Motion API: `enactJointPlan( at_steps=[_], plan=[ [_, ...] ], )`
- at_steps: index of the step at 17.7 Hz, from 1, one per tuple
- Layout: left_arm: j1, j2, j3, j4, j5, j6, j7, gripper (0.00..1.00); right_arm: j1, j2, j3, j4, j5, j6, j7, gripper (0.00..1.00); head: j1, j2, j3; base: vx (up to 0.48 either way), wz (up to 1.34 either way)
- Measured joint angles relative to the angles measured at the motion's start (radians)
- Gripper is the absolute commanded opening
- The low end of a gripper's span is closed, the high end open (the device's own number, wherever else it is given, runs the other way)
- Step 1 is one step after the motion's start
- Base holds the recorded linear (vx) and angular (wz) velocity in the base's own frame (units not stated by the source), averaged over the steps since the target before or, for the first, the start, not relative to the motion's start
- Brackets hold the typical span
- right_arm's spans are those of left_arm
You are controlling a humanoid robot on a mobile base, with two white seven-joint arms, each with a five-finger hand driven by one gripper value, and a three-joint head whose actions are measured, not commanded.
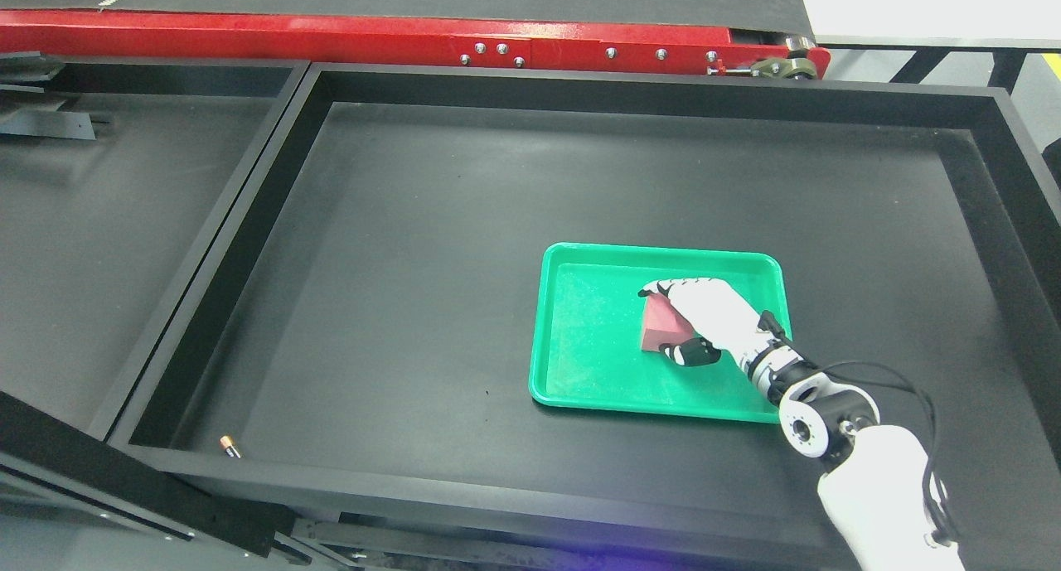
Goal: Pick pink block from left shelf to tray
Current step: 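Close the right hand fingers around the pink cube, then lift the pink cube out of the green tray with the right hand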
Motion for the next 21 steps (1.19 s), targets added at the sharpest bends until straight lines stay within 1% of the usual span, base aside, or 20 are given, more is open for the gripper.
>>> enactJointPlan(
  at_steps=[3,5,6,8,11,15,19,21],
  plan=[
    [0.000,0.000,0.000,0.000,0.000,0.000,0.000,1.00,-0.008,0.001,-0.002,0.004,0.000,-0.004,-0.001,0.15,0.0000,0.000,0.000,0.000,0.00],
    [0.000,0.000,0.000,0.000,0.000,0.000,0.000,1.00,-0.010,0.002,-0.003,0.006,-0.001,-0.013,-0.003,0.08,0.0000,0.000,0.000,0.000,0.00],
    [0.000,0.000,0.000,0.000,0.000,0.000,0.000,1.00,-0.010,0.002,-0.005,0.007,-0.001,-0.020,-0.006,0.06,0.0000,0.000,0.000,0.000,0.00],
    [0.000,0.000,0.000,0.000,0.000,0.000,0.000,1.00,-0.009,0.002,-0.008,0.007,-0.003,-0.037,-0.034,0.05,0.0000,0.000,0.000,0.000,0.00],
    [0.000,0.000,0.000,0.000,0.000,0.000,0.000,1.00,-0.002,0.002,-0.022,0.006,-0.011,-0.071,-0.120,0.05,0.0000,0.000,0.000,0.000,0.00],
    [0.000,0.000,0.000,0.000,0.000,0.000,0.000,1.00,0.029,0.002,-0.057,-0.013,-0.042,-0.161,-0.232,0.05,0.0000,0.000,0.000,-0.020,0.02],
    [0.000,0.000,0.000,0.000,0.000,0.000,0.000,1.00,0.072,0.000,-0.104,-0.047,-0.116,-0.262,-0.343,0.04,0.0000,0.000,0.000,-0.059,0.08],
    [0.000,0.000,0.000,0.000,0.000,0.000,0.000,1.00,0.091,0.000,-0.131,-0.064,-0.146,-0.293,-0.393,0.04,0.0000,0.000,0.000,-0.111,0.12]
  ],
)
